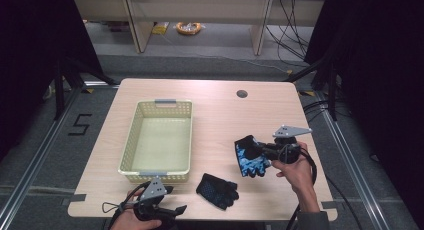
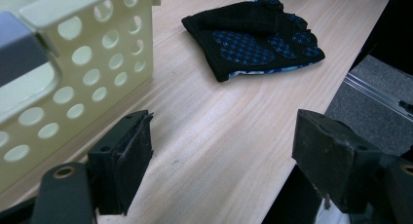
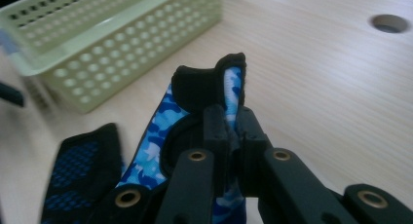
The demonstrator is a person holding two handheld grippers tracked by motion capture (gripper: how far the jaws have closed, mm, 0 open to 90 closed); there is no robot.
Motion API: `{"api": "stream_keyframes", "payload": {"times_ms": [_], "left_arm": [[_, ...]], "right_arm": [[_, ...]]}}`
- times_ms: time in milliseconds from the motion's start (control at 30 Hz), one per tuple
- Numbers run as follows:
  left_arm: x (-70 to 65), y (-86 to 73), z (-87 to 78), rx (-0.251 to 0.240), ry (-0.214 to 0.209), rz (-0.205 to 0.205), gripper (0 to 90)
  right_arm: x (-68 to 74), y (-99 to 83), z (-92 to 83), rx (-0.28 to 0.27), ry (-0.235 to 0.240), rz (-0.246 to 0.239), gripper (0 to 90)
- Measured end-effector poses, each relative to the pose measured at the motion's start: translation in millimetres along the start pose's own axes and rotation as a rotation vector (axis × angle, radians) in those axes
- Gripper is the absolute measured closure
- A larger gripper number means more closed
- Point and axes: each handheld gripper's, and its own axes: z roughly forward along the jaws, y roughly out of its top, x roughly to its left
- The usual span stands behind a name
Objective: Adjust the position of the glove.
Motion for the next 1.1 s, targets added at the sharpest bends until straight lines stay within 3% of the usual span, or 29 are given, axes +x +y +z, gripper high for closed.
{"api": "stream_keyframes", "payload": {"times_ms": [67, 100, 167, 233, 300, 367, 467, 533, 767, 933, 967, 1067, 1100], "left_arm": [[0.2, 0.2, -0.8, 0.004, -0.002, -0.005, 21.8], [2.0, 0.2, -2.3, 0.03, 0.009, 0.011, 21.8], [1.4, -0.1, -0.8, -0.007, 0.003, -0.001, 21.8], [1.6, 0.2, -1.6, 0.002, 0.002, 0.0, 21.8], [1.7, 0.3, -1.7, 0.002, 0.002, -0.003, 21.8], [2.0, 0.1, -1.4, 0.002, -0.003, -0.001, 21.8], [2.9, 0.4, -2.2, 0.019, -0.007, 0.005, 21.9], [2.5, -0.1, -1.2, 0.009, 0.002, 0.004, 21.9], [2.7, -0.3, -0.8, 0.019, 0.003, 0.006, 21.9], [2.1, -0.4, -0.1, 0.009, 0.0, -0.002, 22.0], [3.8, -0.1, -1.4, 0.032, 0.007, 0.022, 22.0], [3.6, -0.2, -1.2, 0.032, 0.006, 0.023, 22.0], [1.4, -0.6, 0.1, 0.011, 0.001, -0.008, 22.0]], "right_arm": [[2.4, 1.0, 1.5, 0.004, 0.02, -0.022, 86.3], [15.0, 2.7, 6.3, 0.018, 0.053, -0.047, 86.3], [22.3, 3.1, 11.4, 0.035, 0.099, -0.077, 86.3], [29.2, 3.4, 17.8, 0.049, 0.136, -0.124, 86.3], [35.1, 2.8, 21.6, 0.067, 0.164, -0.127, 86.3], [43.9, 2.8, 30.8, 0.091, 0.228, -0.184, 86.2], [52.9, 2.0, 39.6, 0.128, 0.281, -0.211, 86.2], [57.3, 2.1, 46.2, 0.149, 0.324, -0.258, 86.2], [65.6, 1.2, 61.2, 0.186, 0.383, -0.285, 86.1], [66.3, -1.4, 70.8, 0.219, 0.399, -0.298, 86.1], [66.1, -1.9, 72.7, 0.226, 0.397, -0.296, 86.1], [65.6, -3.0, 80.4, 0.252, 0.421, -0.312, 86.0], [64.1, -3.7, 86.3, 0.255, 0.435, -0.329, 85.9]]}}
